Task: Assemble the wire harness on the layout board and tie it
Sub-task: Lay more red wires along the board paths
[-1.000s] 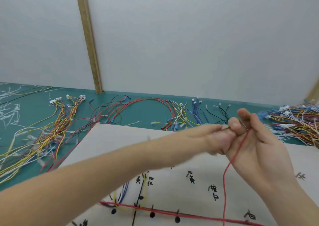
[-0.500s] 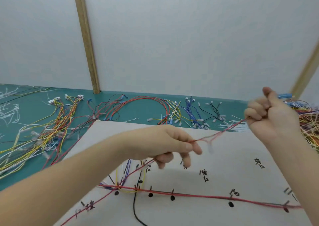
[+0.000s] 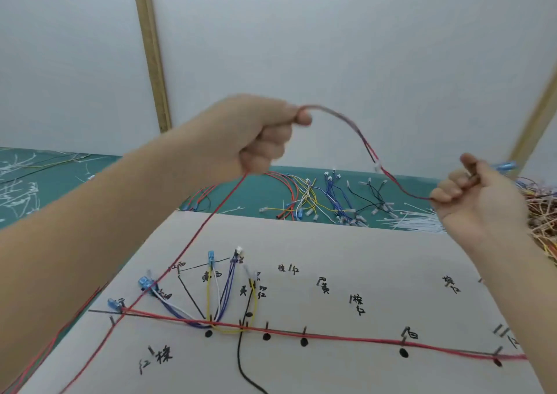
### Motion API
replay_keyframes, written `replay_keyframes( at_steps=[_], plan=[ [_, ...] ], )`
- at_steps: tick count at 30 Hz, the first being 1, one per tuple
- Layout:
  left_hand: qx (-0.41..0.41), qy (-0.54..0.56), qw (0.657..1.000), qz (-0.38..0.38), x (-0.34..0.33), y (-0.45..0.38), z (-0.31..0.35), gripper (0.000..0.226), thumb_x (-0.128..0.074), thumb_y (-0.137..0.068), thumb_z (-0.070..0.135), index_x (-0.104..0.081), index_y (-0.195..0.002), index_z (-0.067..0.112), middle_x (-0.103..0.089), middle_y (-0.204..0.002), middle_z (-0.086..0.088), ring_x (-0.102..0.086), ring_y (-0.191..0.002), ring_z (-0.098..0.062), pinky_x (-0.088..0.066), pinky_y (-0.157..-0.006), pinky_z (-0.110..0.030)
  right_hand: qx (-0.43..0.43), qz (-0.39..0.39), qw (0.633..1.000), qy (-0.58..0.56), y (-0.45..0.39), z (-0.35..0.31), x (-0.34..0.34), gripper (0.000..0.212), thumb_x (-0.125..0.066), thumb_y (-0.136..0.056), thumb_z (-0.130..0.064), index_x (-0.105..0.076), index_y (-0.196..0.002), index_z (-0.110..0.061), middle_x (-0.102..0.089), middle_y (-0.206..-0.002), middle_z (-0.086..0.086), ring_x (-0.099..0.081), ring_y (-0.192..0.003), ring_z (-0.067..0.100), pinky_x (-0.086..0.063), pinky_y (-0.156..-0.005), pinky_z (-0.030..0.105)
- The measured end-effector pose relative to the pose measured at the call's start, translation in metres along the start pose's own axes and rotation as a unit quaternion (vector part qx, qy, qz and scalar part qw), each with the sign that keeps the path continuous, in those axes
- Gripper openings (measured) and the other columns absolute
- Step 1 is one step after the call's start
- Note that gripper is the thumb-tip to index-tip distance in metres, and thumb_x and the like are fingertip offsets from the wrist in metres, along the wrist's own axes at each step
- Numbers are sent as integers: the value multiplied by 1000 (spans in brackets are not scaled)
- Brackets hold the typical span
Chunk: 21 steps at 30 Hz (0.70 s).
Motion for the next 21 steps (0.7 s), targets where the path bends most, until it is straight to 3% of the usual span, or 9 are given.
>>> replay_keyframes(
  at_steps=[4,8,11,14,18,21],
  plan=[
    [-75,59,994,57,-19,-30,39,29,-32,-99,19,-50,-75,19,-26,-42,11,-16,-35,-1,-10,-33,-12,16,-46,998,26,15,10,-15,23,-35,-98,-19,-52,-82,-17,-45,-51,-5,-42,-46,10,-44,-52,17],
    [-172,111,965,166,-21,-48,64,28,-30,-99,12,-50,-80,14,-31,-50,5,-20,-42,-7,-15,-41,-18,5,-131,979,157,35,14,-36,23,-41,-97,-30,-61,-87,-23,-62,-89,-2,-60,-84,16,-52,-81,33],
    [-210,163,941,209,-17,-56,70,30,-27,-100,11,-50,-81,12,-33,-56,2,-22,-46,-9,-20,-45,-20,-123,-245,947,169,62,39,-53,25,-44,-91,-37,-66,-80,-30,-68,-107,1,-67,-95,24,-52,-84,44],
    [-216,209,930,212,-16,-63,61,30,-27,-100,11,-49,-80,12,-37,-58,1,-28,-49,-10,-25,-47,-19,-204,-332,913,122,96,67,-73,24,-43,-85,-40,-64,-77,-34,-65,-119,4,-61,-109,27,-47,-91,45],
    [-190,176,946,197,-17,-67,32,31,-29,-100,11,-48,-77,16,-49,-57,3,-35,-48,-9,-28,-47,-18,-237,-414,875,77,130,96,-100,13,-52,-83,-39,-61,-78,-31,-61,-120,-1,-58,-110,23,-42,-92,43],
    [-156,103,964,191,-7,-63,8,30,-30,-100,15,-50,-78,20,-59,-66,6,-41,-53,-8,-30,-48,-18,-252,-412,872,77,138,109,-107,14,-54,-82,-26,-68,-78,-23,-67,-106,-3,-66,-98,22,-54,-82,41]
  ],
)
Point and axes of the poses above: each hand's wrist, its own y-axis away from the middle knuckle, its own x-axis out of the back of the hand, z = x × y, the point moved 5 cm from there along -y, towards the middle knuckle
